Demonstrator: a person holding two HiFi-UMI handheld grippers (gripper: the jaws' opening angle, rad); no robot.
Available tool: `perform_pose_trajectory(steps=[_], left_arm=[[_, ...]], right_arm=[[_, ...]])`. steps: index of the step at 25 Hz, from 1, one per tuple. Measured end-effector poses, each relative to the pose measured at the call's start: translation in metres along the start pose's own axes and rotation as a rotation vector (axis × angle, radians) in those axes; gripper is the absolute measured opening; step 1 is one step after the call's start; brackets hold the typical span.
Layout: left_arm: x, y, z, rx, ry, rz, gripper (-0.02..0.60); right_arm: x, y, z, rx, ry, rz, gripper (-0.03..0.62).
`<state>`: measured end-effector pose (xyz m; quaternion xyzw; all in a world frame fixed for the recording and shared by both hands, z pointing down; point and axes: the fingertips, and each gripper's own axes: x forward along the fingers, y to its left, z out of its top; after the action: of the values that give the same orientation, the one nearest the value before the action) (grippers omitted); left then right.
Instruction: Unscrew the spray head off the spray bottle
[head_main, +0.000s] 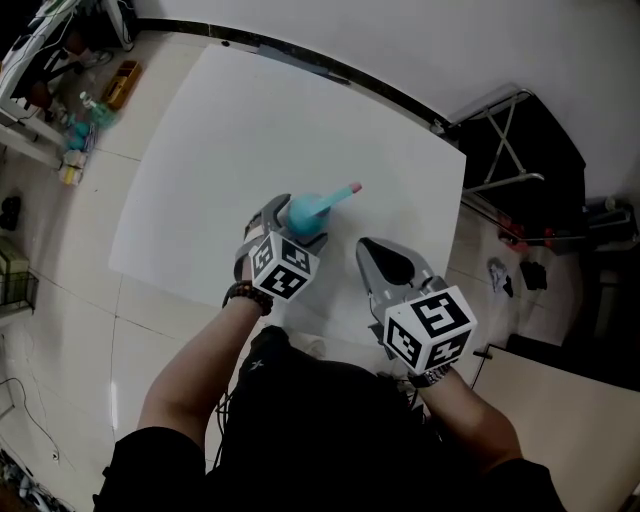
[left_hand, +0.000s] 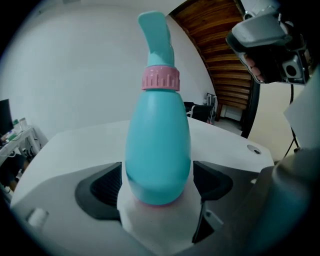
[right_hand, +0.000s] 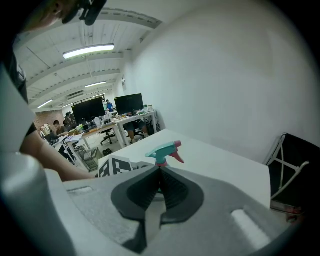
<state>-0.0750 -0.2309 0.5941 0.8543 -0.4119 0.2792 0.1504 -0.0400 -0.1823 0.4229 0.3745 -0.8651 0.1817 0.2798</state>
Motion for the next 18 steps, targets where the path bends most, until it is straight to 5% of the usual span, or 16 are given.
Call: perform_pose_trajectory(steps=[18], left_arm=[[0.0018, 0.0052, -0.0028, 0.019, 0.029, 0.028, 0.426]], right_arm=[[-0.0083, -0.0038, 0.0055, -0.008, -0.028, 0.000, -0.008]])
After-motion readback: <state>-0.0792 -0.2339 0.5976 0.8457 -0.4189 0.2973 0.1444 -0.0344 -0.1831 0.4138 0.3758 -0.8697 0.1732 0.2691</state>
